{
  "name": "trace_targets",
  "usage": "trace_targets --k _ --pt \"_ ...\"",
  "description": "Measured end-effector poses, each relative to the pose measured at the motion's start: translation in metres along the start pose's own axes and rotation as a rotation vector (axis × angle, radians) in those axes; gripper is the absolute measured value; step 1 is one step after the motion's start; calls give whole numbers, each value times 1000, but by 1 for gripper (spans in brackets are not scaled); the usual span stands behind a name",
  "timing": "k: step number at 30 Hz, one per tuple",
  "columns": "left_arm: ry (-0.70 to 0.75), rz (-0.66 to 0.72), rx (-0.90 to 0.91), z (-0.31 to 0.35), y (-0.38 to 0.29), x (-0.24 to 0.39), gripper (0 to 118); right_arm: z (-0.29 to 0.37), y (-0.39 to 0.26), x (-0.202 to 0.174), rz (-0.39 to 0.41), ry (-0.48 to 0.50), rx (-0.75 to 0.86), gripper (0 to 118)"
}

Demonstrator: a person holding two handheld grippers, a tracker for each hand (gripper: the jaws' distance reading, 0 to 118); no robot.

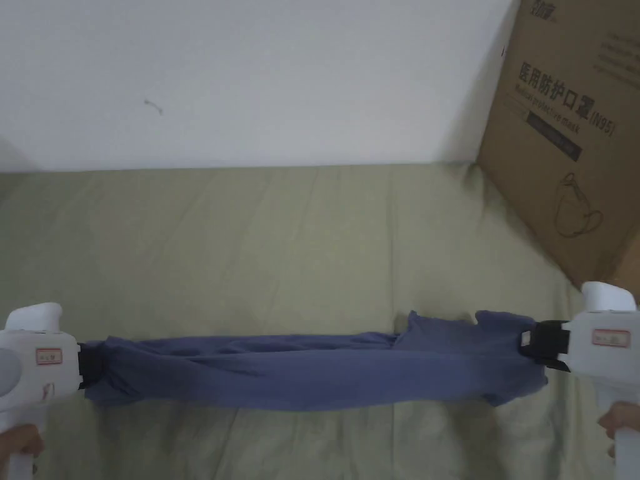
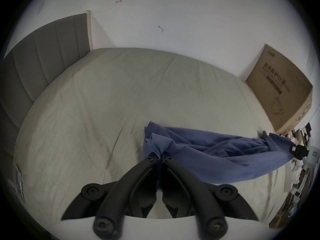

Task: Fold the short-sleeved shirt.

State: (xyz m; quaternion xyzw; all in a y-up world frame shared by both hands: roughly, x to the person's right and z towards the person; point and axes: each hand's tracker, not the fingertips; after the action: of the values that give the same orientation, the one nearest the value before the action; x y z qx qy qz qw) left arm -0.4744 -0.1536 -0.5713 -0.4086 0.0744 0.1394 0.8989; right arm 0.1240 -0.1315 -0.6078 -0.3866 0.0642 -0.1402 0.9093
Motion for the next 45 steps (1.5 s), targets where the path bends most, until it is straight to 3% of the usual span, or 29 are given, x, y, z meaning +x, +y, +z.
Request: trace_targets --k 4,10,19,26,27,30,31,34,37,38,40,42,43,44,45 --pt "14 -71 29 56 -28 -3 2 63 -30 -2 18 21 16 3" --pt "2 -41 -17 119 -118 -22 2 146 -107 6 16 29 14 3" --pt "-12 -61 -85 187 -238 -57 2 208 -230 50 -120 25 -39 3" --pt "-6 -90 -64 200 -268 -58 5 222 -281 66 -131 34 -67 5" --pt "7 -99 -60 198 -268 -58 13 215 -283 73 -138 32 -69 15" --pt "27 -87 -86 197 -266 -54 95 209 -286 73 -135 -46 -77 94" --pt "1 -76 -90 200 -265 -55 115 211 -285 72 -122 -42 -76 105" --pt "-30 -97 -18 219 -261 -51 117 228 -276 70 -78 17 -13 104" --pt "-3 -124 -13 235 -253 -46 117 242 -262 61 -6 -26 13 101" --pt "-14 -132 10 241 -252 -45 117 248 -260 55 22 -17 30 95" --pt "-30 -131 56 256 -254 -43 116 258 -258 46 57 31 42 69" --pt "-72 -90 97 270 -257 -44 116 263 -258 39 62 60 48 63" --pt "-102 -69 88 276 -260 -45 109 266 -262 31 67 60 45 36" --pt "-130 -56 98 281 -265 -46 93 266 -266 25 74 58 48 18" --pt "-131 -54 101 282 -268 -48 64 265 -270 21 85 62 56 8"
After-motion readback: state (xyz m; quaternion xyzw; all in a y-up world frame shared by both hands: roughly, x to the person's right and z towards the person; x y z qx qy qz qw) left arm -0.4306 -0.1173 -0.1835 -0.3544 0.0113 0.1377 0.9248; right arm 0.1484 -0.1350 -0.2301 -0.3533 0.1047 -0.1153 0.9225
